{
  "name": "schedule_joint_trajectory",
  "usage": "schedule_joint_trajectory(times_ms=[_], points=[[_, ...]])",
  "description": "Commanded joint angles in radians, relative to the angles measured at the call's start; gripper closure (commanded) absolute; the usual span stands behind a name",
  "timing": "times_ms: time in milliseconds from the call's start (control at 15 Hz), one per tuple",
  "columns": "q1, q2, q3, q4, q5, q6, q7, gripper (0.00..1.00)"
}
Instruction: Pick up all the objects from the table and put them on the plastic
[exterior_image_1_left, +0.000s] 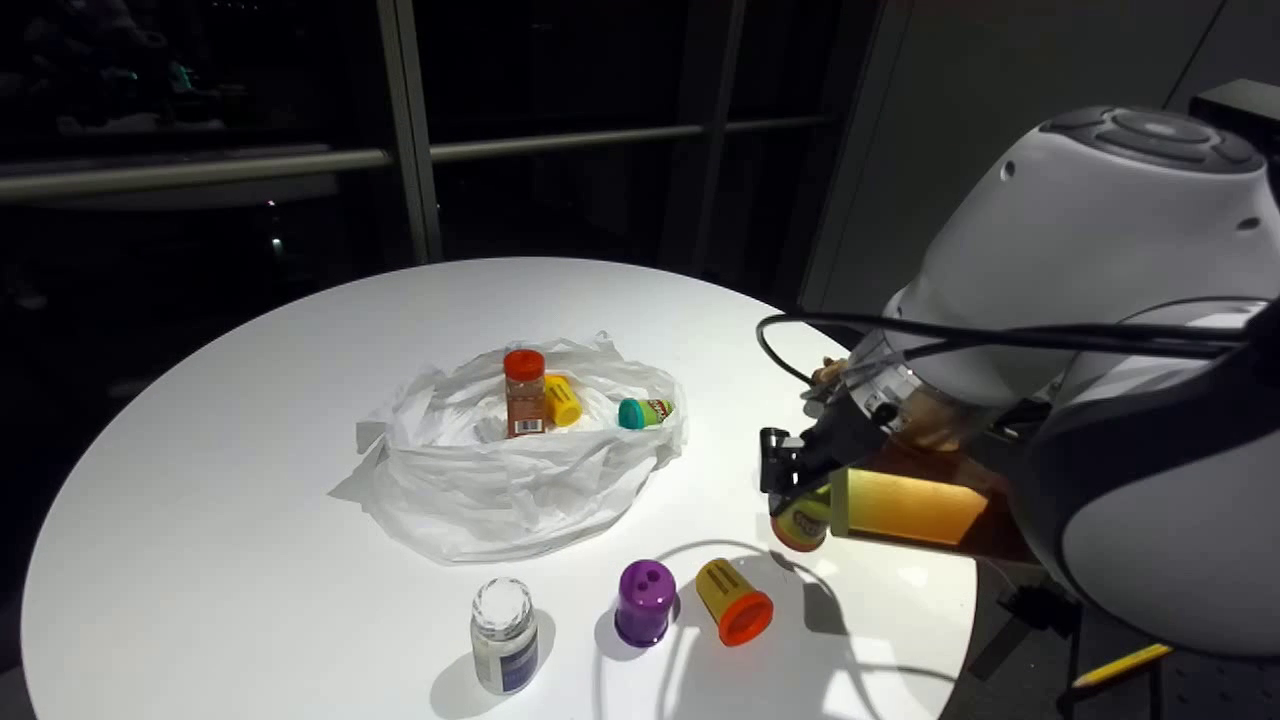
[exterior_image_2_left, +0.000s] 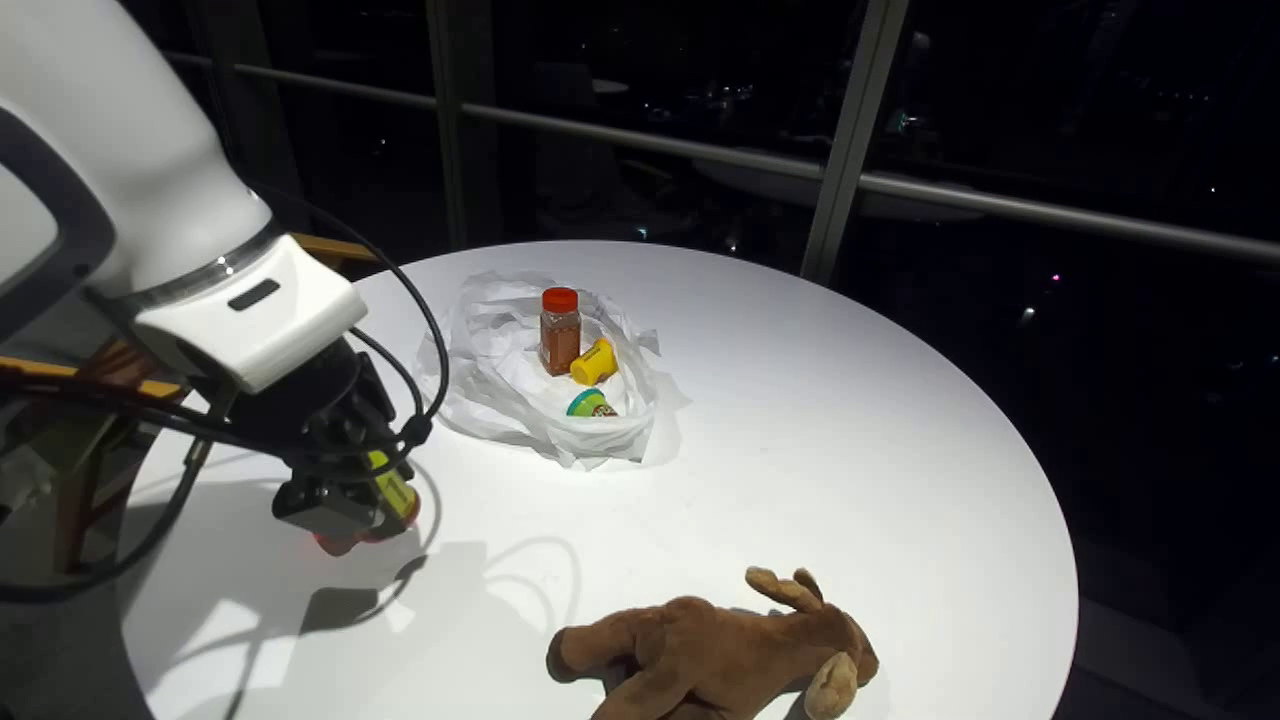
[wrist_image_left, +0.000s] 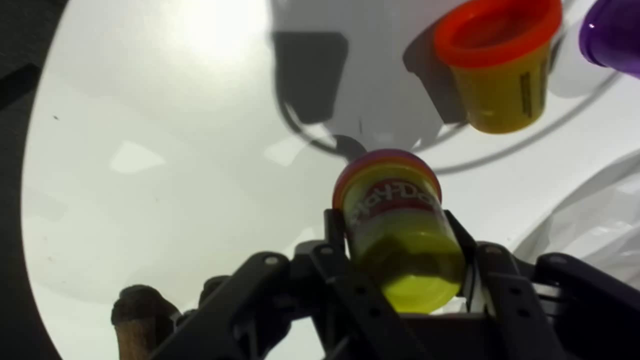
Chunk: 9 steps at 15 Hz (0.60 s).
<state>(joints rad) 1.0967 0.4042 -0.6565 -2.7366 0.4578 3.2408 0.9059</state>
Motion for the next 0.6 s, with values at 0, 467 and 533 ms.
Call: schedule_joint_trajectory(times_ms=[0, 467, 533], points=[[0.27, 0.072, -0.27, 0.087, 0.033, -0.052, 0.013, 0.77], [0.496, 0.413, -0.602, 0.421, -0.085, -0.355, 0.144, 0.77], [0.479, 0.434, -0.604, 0.468, -0.115, -0.393, 0.161, 0.77]])
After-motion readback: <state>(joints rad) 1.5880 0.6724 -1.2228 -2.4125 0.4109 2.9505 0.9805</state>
